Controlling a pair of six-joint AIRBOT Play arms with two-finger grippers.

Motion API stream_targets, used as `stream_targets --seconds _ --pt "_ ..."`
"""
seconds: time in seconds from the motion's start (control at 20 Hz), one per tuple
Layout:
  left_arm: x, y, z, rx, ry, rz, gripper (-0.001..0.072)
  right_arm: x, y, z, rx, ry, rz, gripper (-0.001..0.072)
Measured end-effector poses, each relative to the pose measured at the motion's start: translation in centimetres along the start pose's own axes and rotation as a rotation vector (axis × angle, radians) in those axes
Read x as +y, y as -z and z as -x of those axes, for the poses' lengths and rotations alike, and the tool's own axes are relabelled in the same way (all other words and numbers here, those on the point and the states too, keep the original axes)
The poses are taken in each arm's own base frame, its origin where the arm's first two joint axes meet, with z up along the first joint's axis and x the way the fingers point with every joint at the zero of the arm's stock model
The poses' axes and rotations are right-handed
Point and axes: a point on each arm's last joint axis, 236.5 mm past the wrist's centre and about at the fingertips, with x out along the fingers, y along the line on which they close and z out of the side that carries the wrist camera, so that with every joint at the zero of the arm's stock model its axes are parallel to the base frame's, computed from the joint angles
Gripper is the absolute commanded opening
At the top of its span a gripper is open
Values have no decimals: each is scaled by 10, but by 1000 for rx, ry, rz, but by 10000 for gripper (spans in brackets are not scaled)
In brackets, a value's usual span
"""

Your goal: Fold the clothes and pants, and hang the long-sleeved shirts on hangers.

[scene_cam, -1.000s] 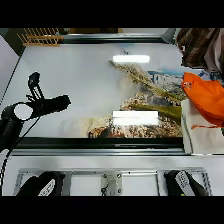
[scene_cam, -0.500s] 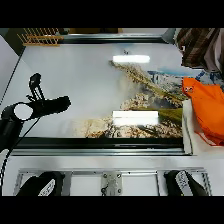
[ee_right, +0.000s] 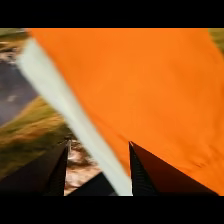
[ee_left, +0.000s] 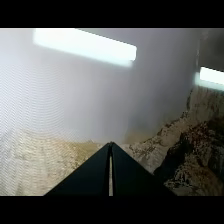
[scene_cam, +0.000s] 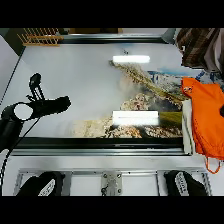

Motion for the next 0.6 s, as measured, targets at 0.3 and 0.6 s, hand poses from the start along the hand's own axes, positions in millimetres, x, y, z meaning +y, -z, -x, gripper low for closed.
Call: stream_targets --seconds 0.3,0.6 --pt "0 0 0 0 0 0 7 172 53 37 57 -502 313 185" --pt "0 0 0 0 0 0 6 229 109 56 178 -677 476 14"
